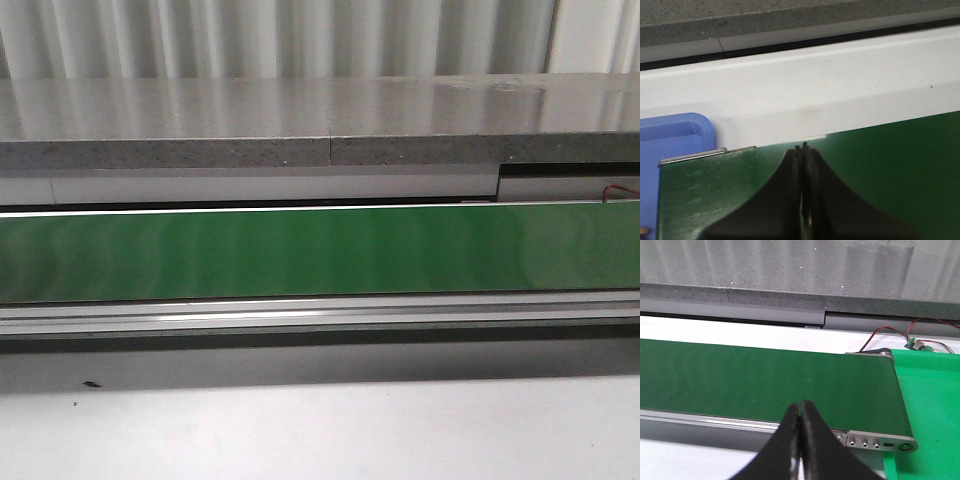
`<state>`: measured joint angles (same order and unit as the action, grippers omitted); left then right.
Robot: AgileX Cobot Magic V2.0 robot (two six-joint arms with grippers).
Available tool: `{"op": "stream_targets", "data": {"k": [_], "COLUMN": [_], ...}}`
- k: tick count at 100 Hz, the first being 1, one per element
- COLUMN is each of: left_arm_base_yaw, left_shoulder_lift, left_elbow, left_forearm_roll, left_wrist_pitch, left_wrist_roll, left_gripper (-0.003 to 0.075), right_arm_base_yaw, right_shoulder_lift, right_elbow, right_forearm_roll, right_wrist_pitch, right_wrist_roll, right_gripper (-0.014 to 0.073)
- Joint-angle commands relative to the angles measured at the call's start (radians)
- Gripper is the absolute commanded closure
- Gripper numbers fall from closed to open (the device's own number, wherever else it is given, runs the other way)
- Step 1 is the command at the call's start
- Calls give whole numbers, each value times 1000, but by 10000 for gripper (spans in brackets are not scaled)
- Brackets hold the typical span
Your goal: Move button from right to left
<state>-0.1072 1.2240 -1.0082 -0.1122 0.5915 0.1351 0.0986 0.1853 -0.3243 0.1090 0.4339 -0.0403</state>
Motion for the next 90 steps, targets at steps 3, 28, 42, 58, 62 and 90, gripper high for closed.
{"op": "stream_targets", "data": {"k": [3,28,42,58,62,90], "left_arm_base_yaw": [-27,-42,-42,-42,-42,-42], "left_shoulder_lift": [-106,-339,-485,-647,-687,-950], "left_elbow": [45,244,355,465,491,604], "left_forearm_roll": [-35,-51,-51,-51,-51,-54], "left_wrist_pitch": [-115,-230,-284,-291,-293,-271], "left_wrist_roll": [-8,-8,2,2,2,-5], "left_gripper": [741,741,741,741,741,741], "right_arm_base_yaw": [0,0,0,0,0,0], "right_shoulder_lift": [10,10,10,10,10,10], "right_elbow": [-25,-25,-25,-25,-25,-25], "right_forearm_roll": [-10,-10,-10,-10,-10,-10], "right_wrist_pitch": [-80,-80,-80,-80,-80,-80], "right_wrist_roll": [-10,-10,-10,-10,-10,-10], "right_gripper": [662,662,662,662,662,662]}}
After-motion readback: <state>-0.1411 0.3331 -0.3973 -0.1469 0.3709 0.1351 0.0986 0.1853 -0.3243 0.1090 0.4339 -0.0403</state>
